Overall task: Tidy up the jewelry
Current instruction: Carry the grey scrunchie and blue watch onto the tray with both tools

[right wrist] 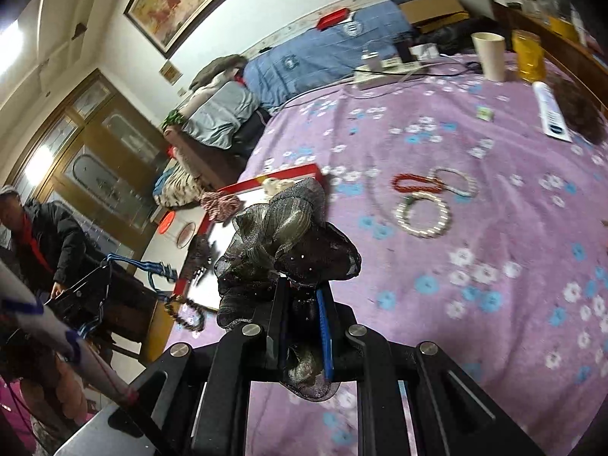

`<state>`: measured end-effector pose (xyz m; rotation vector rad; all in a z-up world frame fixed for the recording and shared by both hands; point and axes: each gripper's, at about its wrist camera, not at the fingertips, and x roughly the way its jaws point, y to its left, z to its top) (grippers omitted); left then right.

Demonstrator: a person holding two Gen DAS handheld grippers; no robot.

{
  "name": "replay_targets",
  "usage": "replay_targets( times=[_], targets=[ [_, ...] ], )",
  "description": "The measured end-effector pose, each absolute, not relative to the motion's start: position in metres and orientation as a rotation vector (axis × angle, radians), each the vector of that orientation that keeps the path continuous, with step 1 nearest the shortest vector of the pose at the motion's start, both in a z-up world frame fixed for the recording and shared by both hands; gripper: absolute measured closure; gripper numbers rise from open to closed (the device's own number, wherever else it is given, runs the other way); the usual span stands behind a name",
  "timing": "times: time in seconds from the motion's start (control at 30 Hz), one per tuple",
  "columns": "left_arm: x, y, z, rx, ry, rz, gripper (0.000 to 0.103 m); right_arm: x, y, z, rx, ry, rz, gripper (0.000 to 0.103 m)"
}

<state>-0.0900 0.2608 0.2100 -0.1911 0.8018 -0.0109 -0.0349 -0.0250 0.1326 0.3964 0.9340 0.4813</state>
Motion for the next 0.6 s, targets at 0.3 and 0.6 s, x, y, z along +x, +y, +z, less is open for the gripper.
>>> replay_targets(
  times=[0.3, 0.6],
  targets=[
    [-0.068, 0.280, 0.188, -0.165, 0.851, 0.031, 0.062, -0.006, 0.010, 0.121, 0.404, 0.956, 0.539, 0.088],
    [-0.034, 0.295, 0.138, -0.152, 0.941, 0.056, 0.062, 0.012, 0.031, 0.097, 0.392, 1.030, 0.531, 0.088]
  ],
)
